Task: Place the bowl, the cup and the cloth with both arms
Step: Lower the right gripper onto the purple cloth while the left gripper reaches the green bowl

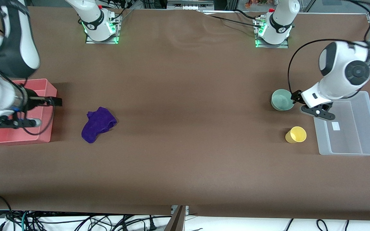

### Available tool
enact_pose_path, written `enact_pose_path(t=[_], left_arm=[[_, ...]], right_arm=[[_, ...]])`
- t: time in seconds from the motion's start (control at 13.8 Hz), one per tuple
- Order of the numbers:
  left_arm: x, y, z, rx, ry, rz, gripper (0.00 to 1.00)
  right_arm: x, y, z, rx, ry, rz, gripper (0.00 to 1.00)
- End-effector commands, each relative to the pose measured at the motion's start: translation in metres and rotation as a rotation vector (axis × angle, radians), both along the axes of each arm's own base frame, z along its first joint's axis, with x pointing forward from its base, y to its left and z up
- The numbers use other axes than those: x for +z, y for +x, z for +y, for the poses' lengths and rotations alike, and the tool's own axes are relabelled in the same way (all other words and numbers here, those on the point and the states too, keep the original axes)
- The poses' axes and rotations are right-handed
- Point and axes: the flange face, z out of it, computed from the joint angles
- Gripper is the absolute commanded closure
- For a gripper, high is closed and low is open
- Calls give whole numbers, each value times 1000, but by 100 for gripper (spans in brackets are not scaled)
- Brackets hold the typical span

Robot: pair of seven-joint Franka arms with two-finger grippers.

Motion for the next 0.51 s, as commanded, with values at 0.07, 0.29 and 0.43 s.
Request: enact_pose_path(t=[0.07, 0.29, 0.43], left_arm=[[-73, -32, 4, -54, -18, -21, 0], [-113, -35, 2, -112, -39, -13, 3], [-118, -36, 15, -152, -45, -8, 66]], right_arm=[[-57, -17, 14, -19, 66, -59, 1], [-118, -32, 26, -23, 98, -148, 1], [-148, -42, 39, -2, 107, -191, 1]])
